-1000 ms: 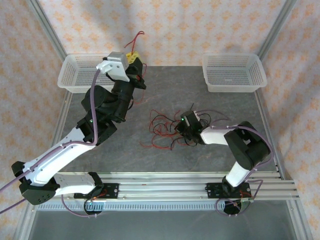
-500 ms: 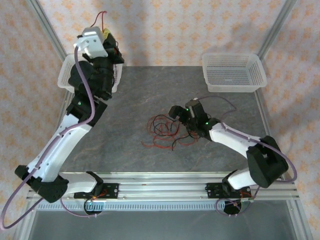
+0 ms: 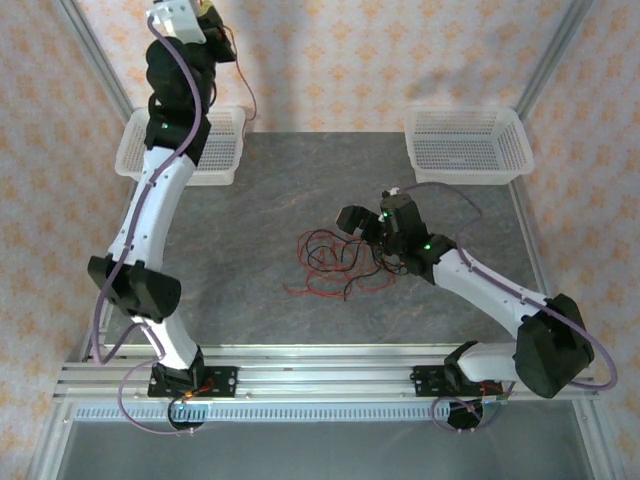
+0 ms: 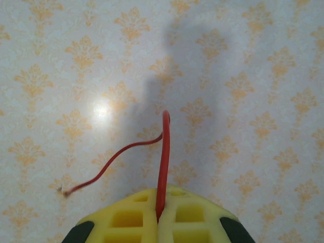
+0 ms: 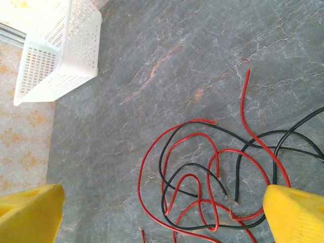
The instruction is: Untangle the cables
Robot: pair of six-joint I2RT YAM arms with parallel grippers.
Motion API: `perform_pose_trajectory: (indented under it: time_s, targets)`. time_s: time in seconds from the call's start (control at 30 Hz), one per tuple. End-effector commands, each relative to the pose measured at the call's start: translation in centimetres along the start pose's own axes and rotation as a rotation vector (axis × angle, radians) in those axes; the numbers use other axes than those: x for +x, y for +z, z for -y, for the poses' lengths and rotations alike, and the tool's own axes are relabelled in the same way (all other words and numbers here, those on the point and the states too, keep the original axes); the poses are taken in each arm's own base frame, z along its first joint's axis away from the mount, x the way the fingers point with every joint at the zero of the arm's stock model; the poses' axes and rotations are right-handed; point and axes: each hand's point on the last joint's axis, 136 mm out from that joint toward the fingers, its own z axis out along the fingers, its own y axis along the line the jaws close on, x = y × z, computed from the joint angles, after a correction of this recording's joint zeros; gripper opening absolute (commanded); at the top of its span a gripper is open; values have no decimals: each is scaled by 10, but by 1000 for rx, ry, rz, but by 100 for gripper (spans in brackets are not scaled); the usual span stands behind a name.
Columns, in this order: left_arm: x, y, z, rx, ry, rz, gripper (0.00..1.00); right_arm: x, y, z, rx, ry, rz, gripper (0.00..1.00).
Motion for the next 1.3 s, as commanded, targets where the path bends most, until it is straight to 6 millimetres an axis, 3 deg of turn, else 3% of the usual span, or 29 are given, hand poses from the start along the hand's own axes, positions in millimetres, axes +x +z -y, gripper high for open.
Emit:
perform_pose_trajectory:
  time_s: [0.0,0.13,0.33,0.57,0.7,0.8,1.07,1.23,1.27]
  targets:
    - [-15,13,-11,64,-46,47,0,-6,-14,-4,-13,-28,26,100]
    - [1,32,-41,51,-66,69,0,-9,-17,1,22,-32,41,100]
    - [52,63,-89,11,-81,63,0,-9,-11,8,57,-25,42,100]
    - [153,78,-150,-55,-163,-10,0,-3,16,9,65,-10,-16,100]
    - [215,66,-181,-141,-178,-89,0,-2,28,6,71,-23,-51,100]
    - [254,42,-201,-216,-198,-162,0,-1,31,9,96,-42,-66,100]
    - [335,-20,-250,-542,-232,-431,0,10,29,23,145,-59,-98,100]
    - [372,-32,-267,-672,-229,-602,0,12,22,23,139,-65,-102,100]
    - [378,-30,-268,-684,-232,-639,6,11,20,23,141,-66,-101,100]
